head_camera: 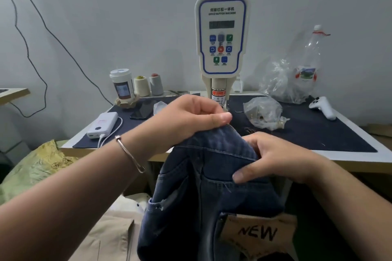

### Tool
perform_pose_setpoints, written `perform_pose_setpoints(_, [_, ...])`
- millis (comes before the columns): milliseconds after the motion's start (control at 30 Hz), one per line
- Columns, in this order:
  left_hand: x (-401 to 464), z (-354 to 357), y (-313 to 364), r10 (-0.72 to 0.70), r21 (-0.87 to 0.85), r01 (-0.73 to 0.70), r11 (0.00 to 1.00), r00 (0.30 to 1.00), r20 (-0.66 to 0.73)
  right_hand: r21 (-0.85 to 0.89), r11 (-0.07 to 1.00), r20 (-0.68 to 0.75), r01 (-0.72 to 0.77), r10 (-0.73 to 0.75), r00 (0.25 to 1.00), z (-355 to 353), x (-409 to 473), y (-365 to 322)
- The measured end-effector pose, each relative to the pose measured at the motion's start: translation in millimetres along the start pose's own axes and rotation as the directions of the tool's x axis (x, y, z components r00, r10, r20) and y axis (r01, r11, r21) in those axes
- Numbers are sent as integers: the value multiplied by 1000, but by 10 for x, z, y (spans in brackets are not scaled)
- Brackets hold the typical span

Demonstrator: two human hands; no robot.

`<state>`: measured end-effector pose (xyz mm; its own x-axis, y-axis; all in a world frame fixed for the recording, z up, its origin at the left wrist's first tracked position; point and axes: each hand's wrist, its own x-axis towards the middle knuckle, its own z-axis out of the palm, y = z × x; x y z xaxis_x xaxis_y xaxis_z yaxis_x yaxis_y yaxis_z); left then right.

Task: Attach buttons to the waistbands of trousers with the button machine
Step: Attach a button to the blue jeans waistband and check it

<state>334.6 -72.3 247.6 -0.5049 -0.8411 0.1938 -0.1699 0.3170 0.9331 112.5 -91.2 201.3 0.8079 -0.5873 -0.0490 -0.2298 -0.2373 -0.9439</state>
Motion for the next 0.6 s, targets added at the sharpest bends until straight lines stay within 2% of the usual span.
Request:
perform_pose_setpoints(67, [-49, -55, 24, -33, 35, 33, 999, 999, 10, -57, 998, -70, -6, 2, 998, -75, -106, -79])
perform_pose_setpoints(133, [-120, -107, -15, -53, 65, 47, 997, 994, 98, -23, 996, -150, 81, -83, 985, -170, -215, -182])
perform_pose_setpoints(233, [-239, -111, -194, -197, 240, 153, 959, 965, 172, 30, 955, -326, 296, -271, 906, -317, -369, -319])
perform_pose_setpoints(333, [-378, -91, -468, -327, 405, 211, 889, 913, 242, 60, 925, -477, 375, -304, 825, -530, -587, -381])
perform_pose_setpoints(400, [-451, -113, -566, -318, 442, 192, 876, 920, 230, -14, 946, -472, 324, -292, 832, -639, -737, -377])
perform_pose_setpoints(500, [-514, -320, -592, -296, 459, 225, 860, 951, 87, -226, 965, -415, 134, -219, 883, -739, -900, -352])
perform_pose_setpoints(567, [-586, -497, -532, -303, 367, 271, 890, 952, 32, -395, 917, -393, -64, -105, 913, -777, -970, -365])
perform_pose_setpoints(600, [-634, -585, -492, -305, 307, 291, 906, 952, -2, -497, 849, -392, -179, -35, 919, -740, -980, -407])
